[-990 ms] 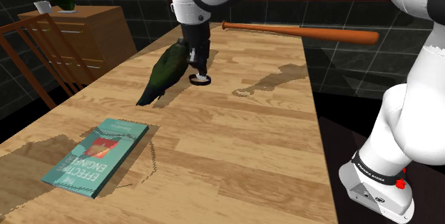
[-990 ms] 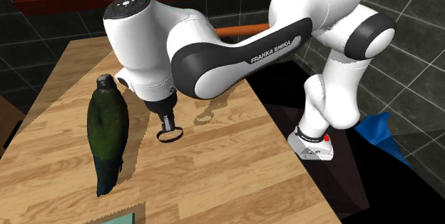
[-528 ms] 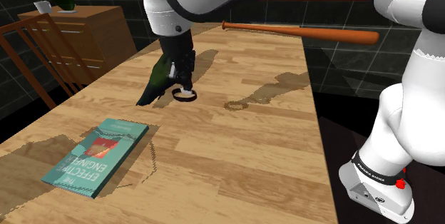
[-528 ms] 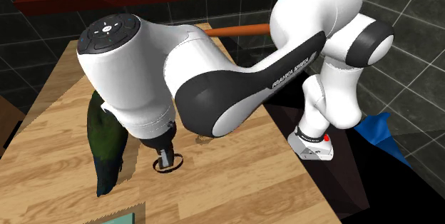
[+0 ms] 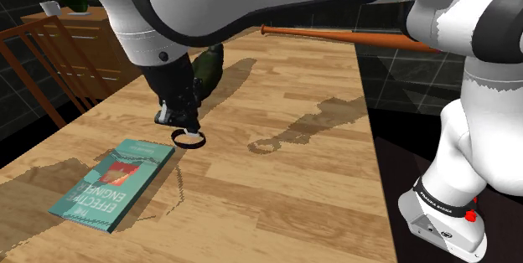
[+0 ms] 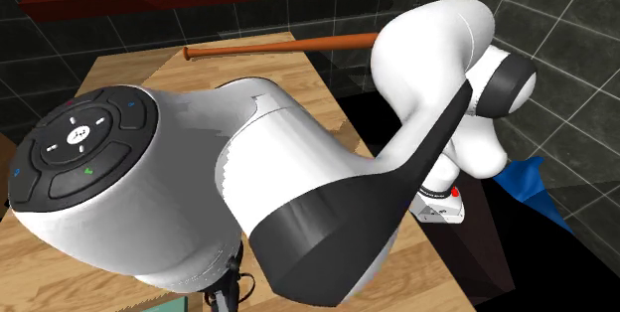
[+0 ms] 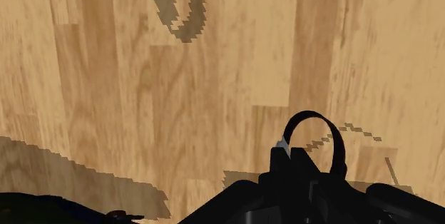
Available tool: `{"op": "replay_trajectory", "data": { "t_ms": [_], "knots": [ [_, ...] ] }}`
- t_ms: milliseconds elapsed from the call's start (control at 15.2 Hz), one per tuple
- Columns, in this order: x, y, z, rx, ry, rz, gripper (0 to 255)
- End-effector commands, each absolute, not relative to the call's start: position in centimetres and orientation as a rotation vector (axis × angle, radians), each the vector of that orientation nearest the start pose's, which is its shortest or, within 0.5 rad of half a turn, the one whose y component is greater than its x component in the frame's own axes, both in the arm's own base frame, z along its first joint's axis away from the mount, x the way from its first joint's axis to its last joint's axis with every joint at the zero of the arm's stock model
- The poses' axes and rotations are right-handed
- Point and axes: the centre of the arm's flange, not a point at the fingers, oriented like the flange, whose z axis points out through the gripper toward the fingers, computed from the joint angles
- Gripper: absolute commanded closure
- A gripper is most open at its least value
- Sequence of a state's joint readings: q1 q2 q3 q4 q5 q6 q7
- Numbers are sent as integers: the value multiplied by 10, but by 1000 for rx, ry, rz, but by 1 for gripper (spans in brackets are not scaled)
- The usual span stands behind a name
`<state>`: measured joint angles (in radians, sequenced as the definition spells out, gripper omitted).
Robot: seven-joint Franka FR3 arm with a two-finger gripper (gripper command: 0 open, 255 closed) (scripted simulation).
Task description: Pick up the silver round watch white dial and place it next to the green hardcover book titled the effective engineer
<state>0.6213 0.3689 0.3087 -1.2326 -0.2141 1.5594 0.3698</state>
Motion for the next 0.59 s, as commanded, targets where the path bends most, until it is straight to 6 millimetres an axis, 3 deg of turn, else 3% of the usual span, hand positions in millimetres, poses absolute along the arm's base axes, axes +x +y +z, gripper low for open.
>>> {"op": "replay_trajectory", "data": {
  "t_ms": [0,528],
  "knots": [
    [434,508,567,-3123,-865,-67,255],
    [434,508,524,-3123,-865,-67,255]
  ]
}}
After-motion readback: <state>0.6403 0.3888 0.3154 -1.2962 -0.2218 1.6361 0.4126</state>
